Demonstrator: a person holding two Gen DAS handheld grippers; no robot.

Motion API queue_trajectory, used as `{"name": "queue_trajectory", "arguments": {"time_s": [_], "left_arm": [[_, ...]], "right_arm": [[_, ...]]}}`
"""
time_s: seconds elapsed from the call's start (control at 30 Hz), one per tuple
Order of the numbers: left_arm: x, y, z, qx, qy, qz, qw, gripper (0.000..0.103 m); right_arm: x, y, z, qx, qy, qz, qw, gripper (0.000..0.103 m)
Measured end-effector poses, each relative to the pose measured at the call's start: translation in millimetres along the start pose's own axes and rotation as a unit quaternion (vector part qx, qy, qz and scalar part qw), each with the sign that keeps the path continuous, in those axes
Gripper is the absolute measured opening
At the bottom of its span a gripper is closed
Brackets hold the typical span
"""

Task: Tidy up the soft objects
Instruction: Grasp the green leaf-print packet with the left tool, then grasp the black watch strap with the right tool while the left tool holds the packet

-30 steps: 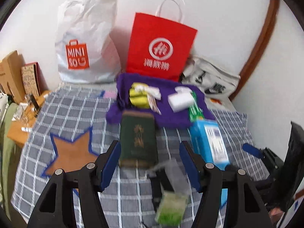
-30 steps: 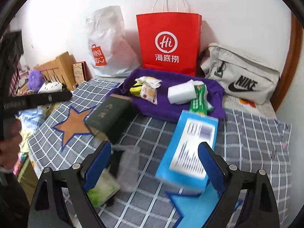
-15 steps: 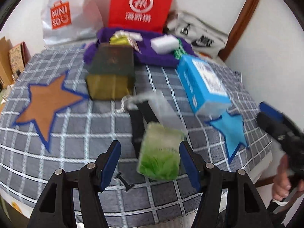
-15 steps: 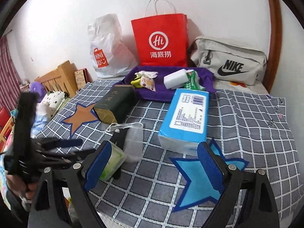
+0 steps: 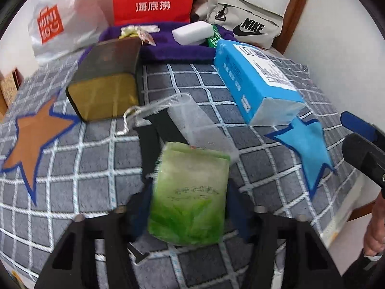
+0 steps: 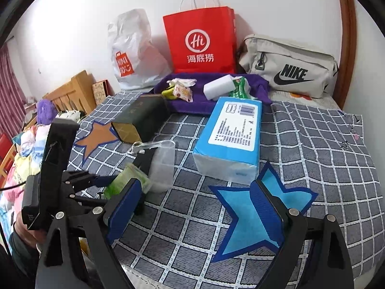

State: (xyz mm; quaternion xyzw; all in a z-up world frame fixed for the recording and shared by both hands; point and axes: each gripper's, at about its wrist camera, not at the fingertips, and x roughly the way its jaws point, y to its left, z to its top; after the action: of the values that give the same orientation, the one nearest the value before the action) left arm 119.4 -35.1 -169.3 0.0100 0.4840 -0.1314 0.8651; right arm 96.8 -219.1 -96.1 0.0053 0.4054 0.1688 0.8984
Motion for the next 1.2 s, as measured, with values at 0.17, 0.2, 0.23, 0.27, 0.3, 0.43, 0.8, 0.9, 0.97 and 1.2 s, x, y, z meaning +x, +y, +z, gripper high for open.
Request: {"name": "queue_trajectory", "arguments": {"time_s": [0.17, 0.2, 0.23, 0.27, 0.3, 0.43, 0.8, 0.9, 0.97, 1.2], "left_arm": [[-13, 18, 6, -0.016, -0.020, -0.006, 0.9997, 0.046], [-18, 26, 8, -0.022, -0.025, 0.008, 0.9994, 0.046], [-20, 32, 9, -0.027, -0.025, 0.022, 0.9991, 0.046], [-23, 39, 10, -0.033, -0.028, 0.037, 0.9984, 0.047], [-24, 47, 10, -0.039, -0.033, 0.049, 0.9975, 0.047], [-21, 75, 10, -0.070, -0.028, 0.085, 0.9935, 0.047], [-10, 108, 1, -0.119, -0.031, 0.031, 0.9920, 0.048], [-11, 111, -1, -0.125, -0.035, 0.015, 0.9914, 0.048], [-11, 112, -1, -0.125, -0.037, 0.012, 0.9913, 0.049], [-12, 114, -4, -0.127, -0.041, 0.003, 0.9910, 0.049]], "right_arm": [[11, 4, -1, 0.001, 0.012, 0.010, 1.000, 0.090], [14, 7, -2, -0.002, 0.015, 0.012, 1.000, 0.090], [17, 9, -2, -0.004, 0.017, 0.014, 1.000, 0.088], [21, 12, -2, -0.006, 0.020, 0.018, 1.000, 0.087], [24, 14, -1, -0.007, 0.023, 0.021, 0.999, 0.085], [49, 30, -2, -0.017, 0.045, 0.035, 0.998, 0.073], [105, 74, 4, -0.079, 0.092, 0.043, 0.992, 0.048], [121, 81, 3, -0.085, 0.110, 0.031, 0.990, 0.041], [125, 87, 2, -0.094, 0.111, 0.019, 0.989, 0.041], [129, 96, 5, -0.112, 0.103, 0.008, 0.988, 0.021]]}}
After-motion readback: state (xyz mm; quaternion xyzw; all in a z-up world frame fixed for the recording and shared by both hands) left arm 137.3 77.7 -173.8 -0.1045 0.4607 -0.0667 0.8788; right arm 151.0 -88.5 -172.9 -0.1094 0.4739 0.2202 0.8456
